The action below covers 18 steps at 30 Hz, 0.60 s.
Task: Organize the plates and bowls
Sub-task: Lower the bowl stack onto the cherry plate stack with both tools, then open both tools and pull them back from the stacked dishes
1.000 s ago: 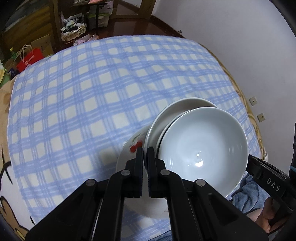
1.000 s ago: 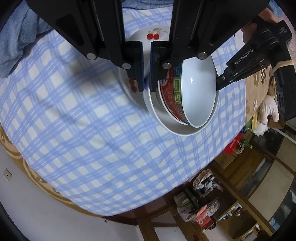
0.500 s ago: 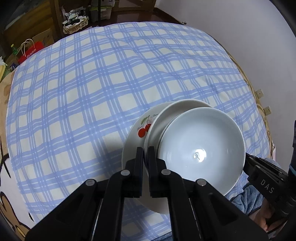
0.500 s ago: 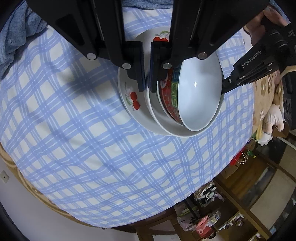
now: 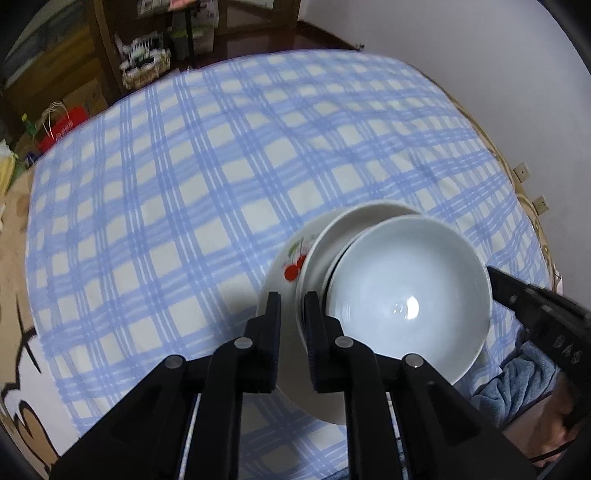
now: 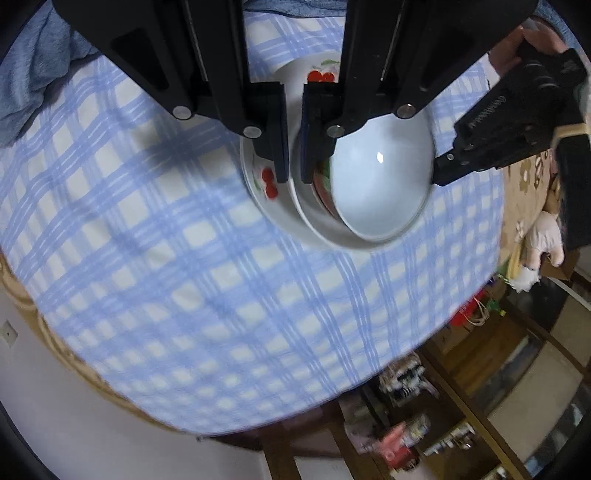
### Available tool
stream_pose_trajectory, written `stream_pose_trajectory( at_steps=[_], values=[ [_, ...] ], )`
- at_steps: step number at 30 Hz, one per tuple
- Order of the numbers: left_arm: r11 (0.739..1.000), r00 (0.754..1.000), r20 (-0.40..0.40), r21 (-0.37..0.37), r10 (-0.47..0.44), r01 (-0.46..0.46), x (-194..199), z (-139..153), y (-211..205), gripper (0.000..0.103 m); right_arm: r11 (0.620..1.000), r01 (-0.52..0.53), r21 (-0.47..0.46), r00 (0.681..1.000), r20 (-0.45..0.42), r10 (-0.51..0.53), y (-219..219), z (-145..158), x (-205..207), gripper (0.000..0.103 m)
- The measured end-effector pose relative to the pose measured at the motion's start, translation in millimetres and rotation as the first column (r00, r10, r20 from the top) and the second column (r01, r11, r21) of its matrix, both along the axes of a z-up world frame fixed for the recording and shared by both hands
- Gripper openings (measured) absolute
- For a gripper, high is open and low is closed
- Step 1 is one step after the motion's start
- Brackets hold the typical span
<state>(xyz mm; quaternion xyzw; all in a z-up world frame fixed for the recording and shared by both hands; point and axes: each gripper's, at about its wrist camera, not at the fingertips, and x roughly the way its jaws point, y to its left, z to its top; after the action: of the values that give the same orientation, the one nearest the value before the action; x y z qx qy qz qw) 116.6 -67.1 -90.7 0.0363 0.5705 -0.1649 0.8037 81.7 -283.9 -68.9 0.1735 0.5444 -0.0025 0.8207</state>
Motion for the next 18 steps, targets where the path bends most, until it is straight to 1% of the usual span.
stream_pose_trajectory(
  at_steps=[3,4,6,7,8,9,10,11,12,14,17,18],
  values=[
    [1.000,1.000,0.015,0.007,-0.004,0.004,1,11,0,0.017,1.000,-0.015,-0.001,1.000,0.021,0.015,-1,12,0,0.008],
    [1.000,1.000,0.028,0.009,-0.004,0.004,0,16,1,0.020,1.000,-0.018,-0.012,0.999,0.029,0.019,0,16,-1,0.008],
    [1.000,0.998,0.057,0.018,-0.004,0.003,-3,24,3,0.029,0.999,-0.023,-0.032,0.999,0.040,0.024,0,21,-5,0.013],
    [1.000,0.997,0.072,0.026,-0.003,0.001,-5,29,5,0.037,0.999,-0.025,-0.039,0.998,0.049,0.026,0,24,-9,0.023],
    [1.000,0.996,0.093,0.027,-0.002,-0.001,-8,36,8,0.045,0.999,-0.025,-0.042,0.998,0.058,0.027,0,27,-11,0.035],
    [1.000,0.994,0.106,0.025,0.001,-0.004,-10,40,10,0.047,0.998,-0.025,-0.049,0.997,0.075,0.029,-1,31,-15,0.040],
    [1.000,0.992,0.124,0.027,0.004,-0.008,-13,46,12,0.051,0.998,-0.026,-0.059,0.995,0.095,0.031,-2,36,-19,0.044],
    [0.999,0.989,0.150,0.034,0.008,-0.013,-18,53,14,0.058,0.997,-0.026,-0.068,0.993,0.111,0.033,-2,41,-23,0.047],
    [0.999,0.986,0.169,0.038,0.008,-0.015,-21,57,16,0.061,0.997,-0.026,-0.077,0.992,0.125,0.036,-3,45,-26,0.049],
    [0.999,0.971,0.238,0.051,-0.002,-0.010,-33,72,20,0.072,0.996,-0.024,-0.092,0.987,0.158,0.038,-5,56,-34,0.056],
    [0.997,0.941,0.337,0.075,-0.017,-0.009,-53,92,23,0.082,0.995,-0.024,-0.097,0.976,0.215,0.045,-7,73,-47,0.060],
    [0.997,0.931,0.365,0.080,-0.023,-0.007,-60,98,24,0.083,0.995,-0.025,-0.102,0.971,0.233,0.048,-8,79,-52,0.061]
  ],
)
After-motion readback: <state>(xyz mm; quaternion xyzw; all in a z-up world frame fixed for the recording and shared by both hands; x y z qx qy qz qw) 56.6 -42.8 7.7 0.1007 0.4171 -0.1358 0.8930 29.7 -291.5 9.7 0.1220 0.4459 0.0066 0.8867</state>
